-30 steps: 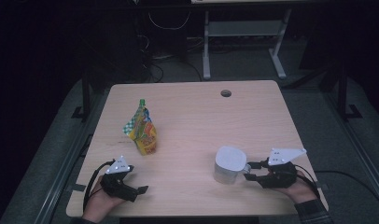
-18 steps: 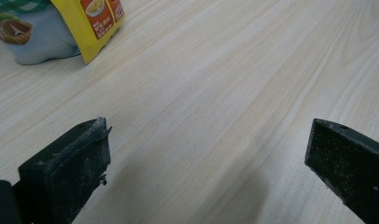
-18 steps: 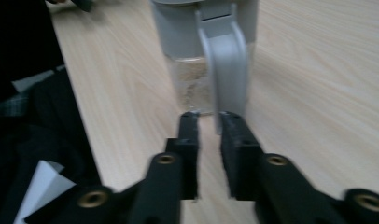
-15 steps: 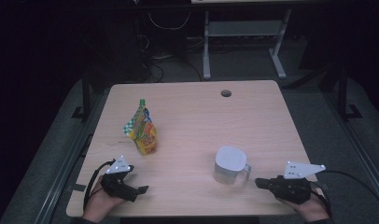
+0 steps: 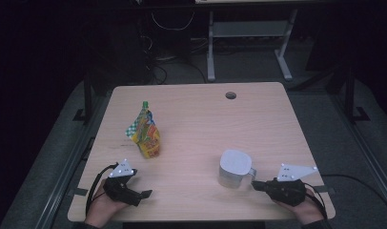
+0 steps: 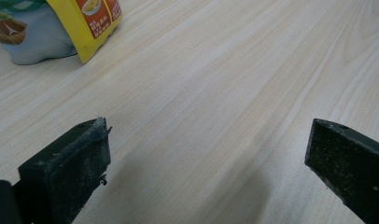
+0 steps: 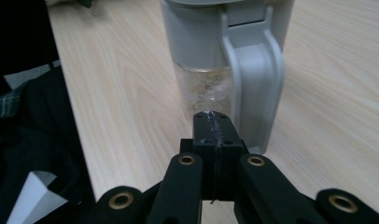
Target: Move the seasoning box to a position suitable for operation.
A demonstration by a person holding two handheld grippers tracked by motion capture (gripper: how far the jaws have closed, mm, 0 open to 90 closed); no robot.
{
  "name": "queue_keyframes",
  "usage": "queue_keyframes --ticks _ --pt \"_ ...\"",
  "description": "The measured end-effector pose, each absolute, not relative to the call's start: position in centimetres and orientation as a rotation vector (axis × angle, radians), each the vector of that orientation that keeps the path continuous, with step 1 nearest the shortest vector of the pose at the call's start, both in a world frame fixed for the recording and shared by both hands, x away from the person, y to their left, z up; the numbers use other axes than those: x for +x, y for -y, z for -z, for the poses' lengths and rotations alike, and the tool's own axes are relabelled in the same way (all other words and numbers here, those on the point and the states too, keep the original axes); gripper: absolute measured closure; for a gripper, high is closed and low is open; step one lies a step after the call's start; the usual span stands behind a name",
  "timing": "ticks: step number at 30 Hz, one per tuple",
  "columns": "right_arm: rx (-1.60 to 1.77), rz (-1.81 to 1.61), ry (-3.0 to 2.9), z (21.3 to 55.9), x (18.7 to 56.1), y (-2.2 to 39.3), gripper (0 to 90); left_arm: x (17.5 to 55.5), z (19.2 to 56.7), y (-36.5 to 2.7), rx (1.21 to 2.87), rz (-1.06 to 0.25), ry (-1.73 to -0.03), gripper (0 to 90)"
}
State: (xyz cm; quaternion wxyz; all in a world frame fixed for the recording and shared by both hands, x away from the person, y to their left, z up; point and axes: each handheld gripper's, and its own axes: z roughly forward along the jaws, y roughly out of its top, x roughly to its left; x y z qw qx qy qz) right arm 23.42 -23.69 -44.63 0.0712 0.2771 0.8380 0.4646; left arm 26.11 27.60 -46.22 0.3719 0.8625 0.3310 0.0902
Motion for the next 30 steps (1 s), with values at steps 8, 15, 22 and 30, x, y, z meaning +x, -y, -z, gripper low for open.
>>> queue_keyframes --ticks 8,15,22,30 --pt "0.864 -1.392 -2.493 44.6 23.9 24.0 89.9 26.2 46.4 -27.6 2.216 -0.221 -0.846 0.0" --pt "0.883 -1.383 -2.465 44.5 25.3 24.2 89.9 26.2 46.4 -27.7 2.199 -0.215 -0.852 0.0" --pt "0.893 -1.371 -2.445 44.6 25.9 24.1 90.0 26.2 46.2 -27.3 2.197 -0.205 -0.838 0.0" --pt "0.939 -1.366 -2.413 44.2 25.0 25.0 89.9 26.2 46.1 -27.6 2.198 -0.195 -0.836 0.0"
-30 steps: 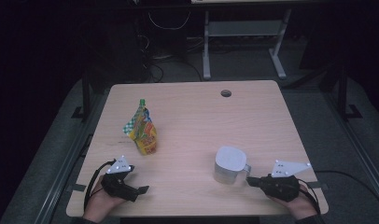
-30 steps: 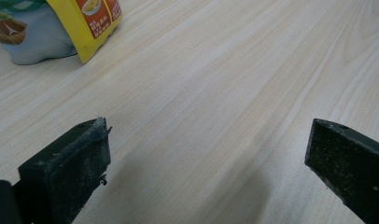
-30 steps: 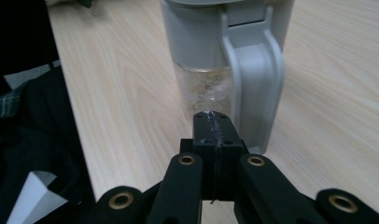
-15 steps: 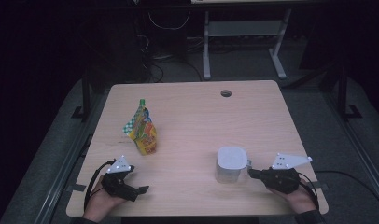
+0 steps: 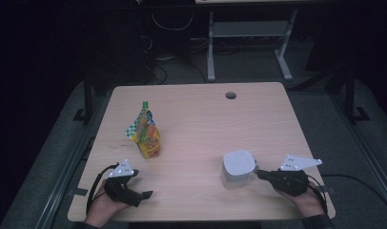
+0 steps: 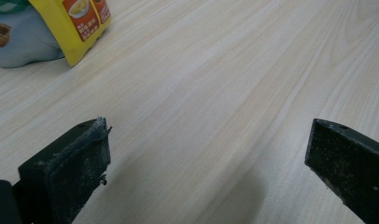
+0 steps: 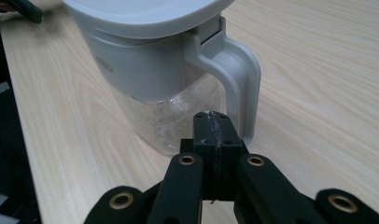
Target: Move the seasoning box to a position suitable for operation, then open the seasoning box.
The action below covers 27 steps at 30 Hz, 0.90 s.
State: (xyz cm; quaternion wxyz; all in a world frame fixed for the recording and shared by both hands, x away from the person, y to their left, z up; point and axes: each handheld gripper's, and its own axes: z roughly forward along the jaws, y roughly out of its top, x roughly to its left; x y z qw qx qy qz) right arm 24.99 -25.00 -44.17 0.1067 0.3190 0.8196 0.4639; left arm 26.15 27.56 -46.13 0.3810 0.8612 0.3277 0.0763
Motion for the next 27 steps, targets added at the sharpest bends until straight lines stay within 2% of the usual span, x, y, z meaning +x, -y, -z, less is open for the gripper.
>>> queue_keyframes --ticks 7,14,27 --pt "0.962 -1.367 -2.376 43.8 24.4 26.1 89.9 25.7 46.0 -27.5 2.193 -0.198 -0.830 0.0" --pt "0.995 -1.404 -2.330 42.6 25.6 27.4 89.9 25.9 46.0 -27.5 2.199 -0.206 -0.833 0.0" --pt "0.981 -1.462 -2.277 40.5 26.9 26.8 89.9 26.1 46.0 -27.3 2.175 -0.239 -0.841 0.0"
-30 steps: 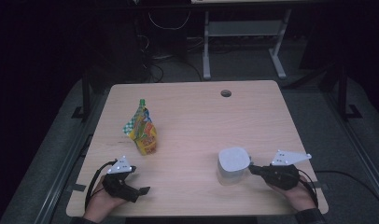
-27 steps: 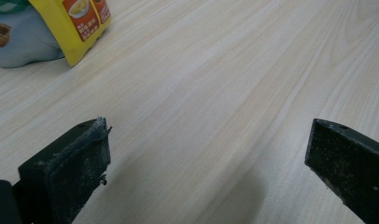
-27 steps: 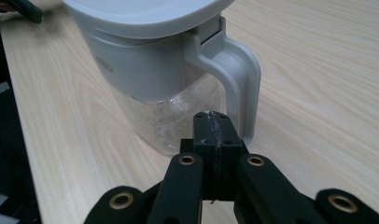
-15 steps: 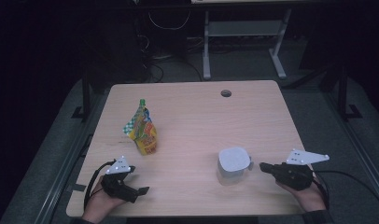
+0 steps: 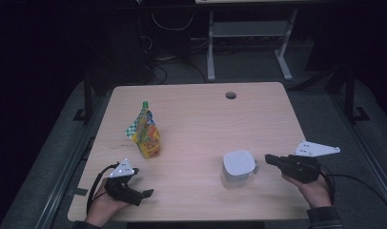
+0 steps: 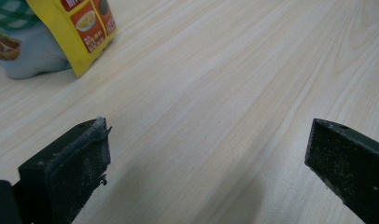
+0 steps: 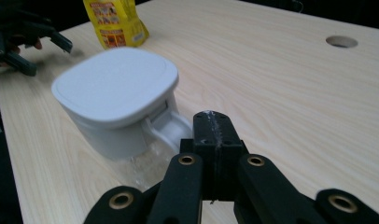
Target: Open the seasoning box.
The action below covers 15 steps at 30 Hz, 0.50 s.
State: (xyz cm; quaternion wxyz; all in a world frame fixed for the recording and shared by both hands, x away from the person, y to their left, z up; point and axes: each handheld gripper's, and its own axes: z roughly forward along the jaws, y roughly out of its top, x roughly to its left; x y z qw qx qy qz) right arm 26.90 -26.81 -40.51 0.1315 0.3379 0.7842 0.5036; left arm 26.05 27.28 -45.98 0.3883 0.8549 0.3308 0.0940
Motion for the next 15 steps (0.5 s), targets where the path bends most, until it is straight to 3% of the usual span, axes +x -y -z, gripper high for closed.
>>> queue_keyframes --ticks 15 --pt "0.889 -1.567 -2.288 38.0 28.2 24.5 89.9 26.1 46.0 -27.2 2.206 -0.237 -0.845 0.1"
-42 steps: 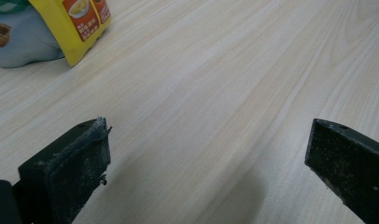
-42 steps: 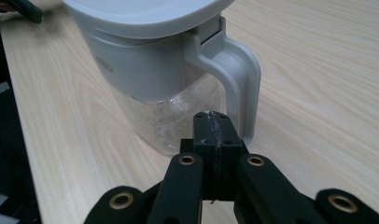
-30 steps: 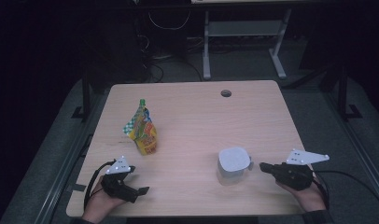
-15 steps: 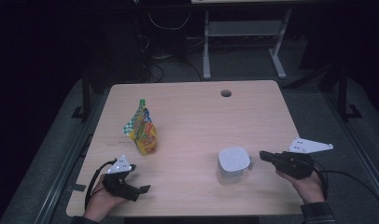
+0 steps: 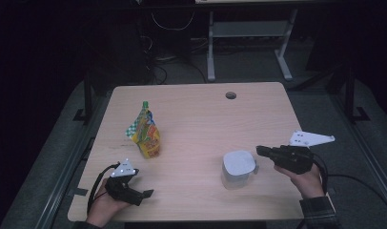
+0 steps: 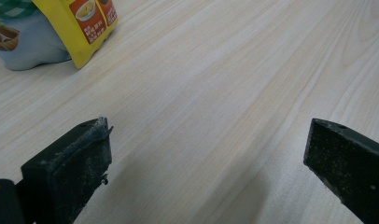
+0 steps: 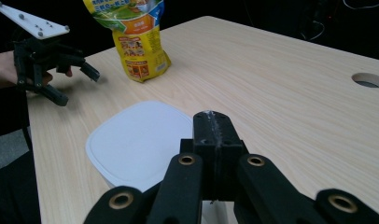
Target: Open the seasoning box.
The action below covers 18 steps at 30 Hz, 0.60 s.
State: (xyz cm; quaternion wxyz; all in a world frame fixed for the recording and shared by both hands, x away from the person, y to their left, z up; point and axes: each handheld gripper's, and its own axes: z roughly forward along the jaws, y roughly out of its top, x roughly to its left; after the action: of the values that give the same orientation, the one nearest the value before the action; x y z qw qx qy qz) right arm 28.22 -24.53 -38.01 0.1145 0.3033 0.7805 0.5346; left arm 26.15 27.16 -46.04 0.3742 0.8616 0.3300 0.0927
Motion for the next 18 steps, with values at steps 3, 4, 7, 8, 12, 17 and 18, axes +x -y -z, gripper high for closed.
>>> queue_keyframes --ticks 3,4,7,8,12,17,18 --pt "0.872 -1.556 -2.313 38.11 28.17 23.94 89.9 26.08 45.97 -27.24 2.209 -0.236 -0.843 0.1" --pt "0.875 -1.549 -2.319 38.17 28.14 23.81 89.9 26.08 45.97 -27.24 2.209 -0.236 -0.843 0.1" --pt "0.869 -1.545 -2.328 38.30 28.17 23.67 89.9 26.07 45.96 -27.25 2.210 -0.234 -0.845 0.1" --pt "0.866 -1.539 -2.338 38.42 28.15 23.58 89.9 26.04 45.96 -27.22 2.209 -0.234 -0.847 0.1" --pt "0.864 -1.521 -2.349 38.59 27.97 23.46 89.9 26.02 45.98 -27.17 2.208 -0.232 -0.847 0.1" --pt "0.863 -1.516 -2.350 38.61 27.82 23.51 89.9 26.01 46.01 -27.14 2.209 -0.231 -0.846 0.1" --pt "0.863 -1.516 -2.350 38.61 27.82 23.51 89.9 26.01 46.01 -27.14 2.209 -0.231 -0.846 0.1"
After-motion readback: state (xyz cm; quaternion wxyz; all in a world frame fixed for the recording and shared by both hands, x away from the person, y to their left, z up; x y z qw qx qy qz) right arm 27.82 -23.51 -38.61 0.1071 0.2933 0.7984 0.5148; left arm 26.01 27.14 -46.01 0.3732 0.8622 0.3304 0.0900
